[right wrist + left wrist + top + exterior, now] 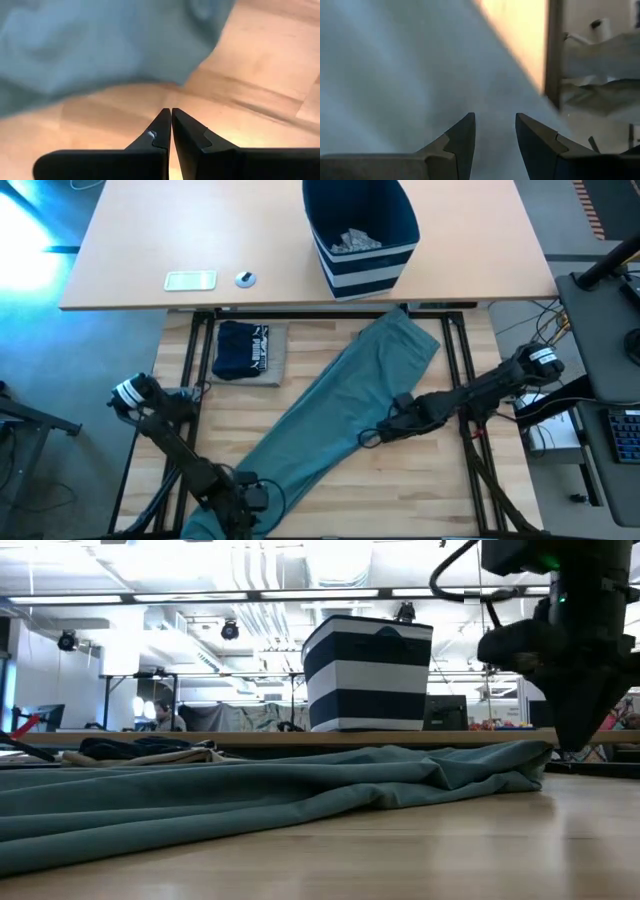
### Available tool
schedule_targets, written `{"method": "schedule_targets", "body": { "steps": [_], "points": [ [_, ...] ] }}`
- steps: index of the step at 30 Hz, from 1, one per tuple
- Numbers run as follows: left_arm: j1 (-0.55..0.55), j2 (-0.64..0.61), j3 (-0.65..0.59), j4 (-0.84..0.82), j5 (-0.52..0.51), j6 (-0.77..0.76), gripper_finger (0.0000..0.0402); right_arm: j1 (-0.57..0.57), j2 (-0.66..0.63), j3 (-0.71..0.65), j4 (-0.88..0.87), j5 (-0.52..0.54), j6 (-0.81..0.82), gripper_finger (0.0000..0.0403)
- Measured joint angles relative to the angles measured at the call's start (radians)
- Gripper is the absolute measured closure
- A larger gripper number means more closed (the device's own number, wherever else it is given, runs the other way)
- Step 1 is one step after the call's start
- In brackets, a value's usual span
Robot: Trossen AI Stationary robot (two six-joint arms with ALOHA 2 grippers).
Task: Fold Laundry from Bin
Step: Fold the gray pants
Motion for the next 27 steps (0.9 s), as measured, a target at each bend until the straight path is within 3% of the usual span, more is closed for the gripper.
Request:
{"method": "schedule_targets", "body": {
  "steps": [5,17,22,27],
  "points": [
    [-0.029,0.064,0.006,0.034,-0.005,-0.084,0.0276,-0.066,0.021,-0.006,0.005,-0.007,-0.137,0.039],
    [-0.034,0.082,0.005,0.037,0.037,-0.157,0.0276,-0.31,-0.032,-0.009,0.026,0.212,-0.427,0.039],
    [-0.035,0.07,0.003,0.039,0.058,-0.18,0.0276,-0.327,-0.076,-0.009,0.03,0.067,-0.513,0.039],
    [-0.036,0.057,0.002,0.038,0.065,-0.183,0.0276,-0.208,-0.094,-0.009,0.037,-0.123,-0.445,0.039]
  ]
}}
